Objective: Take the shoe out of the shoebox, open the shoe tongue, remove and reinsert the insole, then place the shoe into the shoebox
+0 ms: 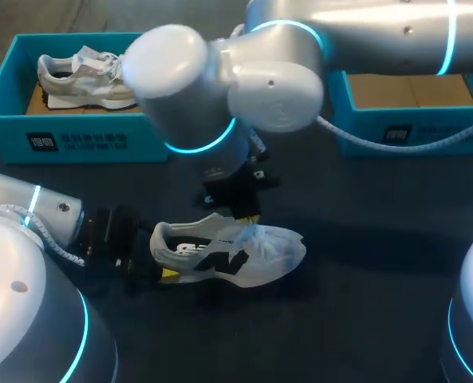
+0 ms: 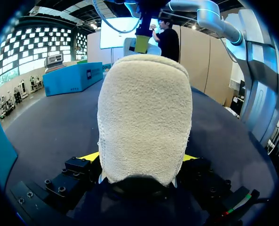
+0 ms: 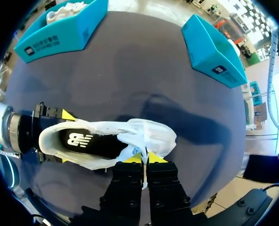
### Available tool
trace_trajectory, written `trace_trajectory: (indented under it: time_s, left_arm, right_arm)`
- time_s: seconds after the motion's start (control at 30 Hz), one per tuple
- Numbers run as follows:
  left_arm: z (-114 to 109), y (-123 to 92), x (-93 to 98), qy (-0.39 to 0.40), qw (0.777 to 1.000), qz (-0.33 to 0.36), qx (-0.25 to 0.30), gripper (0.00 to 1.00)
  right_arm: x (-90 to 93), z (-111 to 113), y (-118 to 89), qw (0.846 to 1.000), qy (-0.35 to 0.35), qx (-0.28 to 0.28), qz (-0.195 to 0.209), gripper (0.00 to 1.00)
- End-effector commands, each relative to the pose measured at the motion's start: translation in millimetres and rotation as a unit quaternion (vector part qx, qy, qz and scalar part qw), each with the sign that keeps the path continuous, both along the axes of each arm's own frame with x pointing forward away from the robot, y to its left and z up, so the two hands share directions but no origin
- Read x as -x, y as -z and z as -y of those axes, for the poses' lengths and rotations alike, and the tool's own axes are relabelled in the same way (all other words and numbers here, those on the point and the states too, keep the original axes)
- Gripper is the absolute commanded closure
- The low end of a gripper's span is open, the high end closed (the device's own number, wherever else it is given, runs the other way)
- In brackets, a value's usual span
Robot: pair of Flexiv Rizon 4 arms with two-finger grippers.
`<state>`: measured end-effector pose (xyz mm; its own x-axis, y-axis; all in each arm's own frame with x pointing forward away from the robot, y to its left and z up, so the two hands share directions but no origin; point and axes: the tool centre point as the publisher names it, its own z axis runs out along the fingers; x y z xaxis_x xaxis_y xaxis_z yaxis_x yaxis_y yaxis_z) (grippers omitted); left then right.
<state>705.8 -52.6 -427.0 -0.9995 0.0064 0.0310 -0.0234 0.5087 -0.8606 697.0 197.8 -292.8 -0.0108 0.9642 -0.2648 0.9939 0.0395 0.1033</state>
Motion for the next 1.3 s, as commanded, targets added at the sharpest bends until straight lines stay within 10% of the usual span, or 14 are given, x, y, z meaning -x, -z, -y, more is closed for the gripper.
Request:
trace_trajectory:
  time_s: [0.03, 0.97, 1.3]
  left_arm:
    - [-1, 5, -4.5, 0.0, 1.0, 0.0, -0.002, 1.0]
    - [-1, 5, -4.5, 0.0, 1.0, 0.0, -0.002, 1.0]
    - [-1, 5, -4.5, 0.0, 1.0, 0.0, -0.002, 1.0]
  right_arm:
    - [2.2, 17, -3, 0.961, 0.261, -0.064, 0.073, 1.0]
    - [-3.1, 77, 43, 0.971, 0.218, -0.089, 0.045, 1.0]
    - [-6.2, 81, 48, 0.974, 0.203, -0.091, 0.04, 0.55]
